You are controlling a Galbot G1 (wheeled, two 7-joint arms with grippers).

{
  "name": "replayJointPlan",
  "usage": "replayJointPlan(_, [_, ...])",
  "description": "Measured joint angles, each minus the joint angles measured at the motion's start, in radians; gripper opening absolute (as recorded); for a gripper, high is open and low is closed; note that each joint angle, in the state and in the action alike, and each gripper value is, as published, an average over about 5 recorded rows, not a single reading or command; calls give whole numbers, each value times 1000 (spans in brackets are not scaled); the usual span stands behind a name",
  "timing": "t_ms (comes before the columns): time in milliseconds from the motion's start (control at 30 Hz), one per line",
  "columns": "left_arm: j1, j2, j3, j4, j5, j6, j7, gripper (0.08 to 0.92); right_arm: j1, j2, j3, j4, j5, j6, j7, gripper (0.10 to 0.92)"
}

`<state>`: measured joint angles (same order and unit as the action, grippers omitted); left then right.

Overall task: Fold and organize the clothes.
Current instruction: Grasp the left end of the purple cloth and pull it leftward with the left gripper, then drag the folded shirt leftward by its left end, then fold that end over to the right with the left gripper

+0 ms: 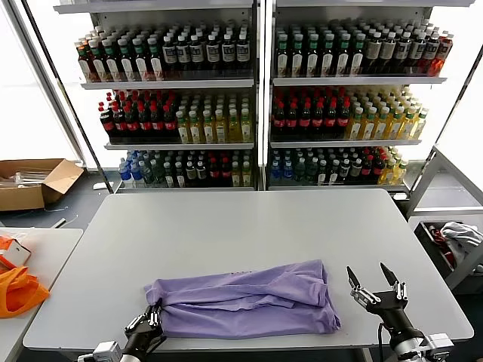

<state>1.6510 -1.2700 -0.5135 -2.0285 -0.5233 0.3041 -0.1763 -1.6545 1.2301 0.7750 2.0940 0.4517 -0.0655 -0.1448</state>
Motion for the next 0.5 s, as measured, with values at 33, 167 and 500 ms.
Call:
replayJointPlan(33, [-6, 5, -5, 4, -4, 0, 3, 112, 4, -3, 2, 0, 3, -2, 1, 823])
replayJointPlan(167, [-38, 39, -37, 24, -28, 1, 17, 93, 22, -12, 3, -3, 10, -9, 3, 823])
replayJointPlan(500, [-120, 170, -204, 103, -41, -8, 93, 93, 38, -20, -4, -4, 16, -15, 3, 823])
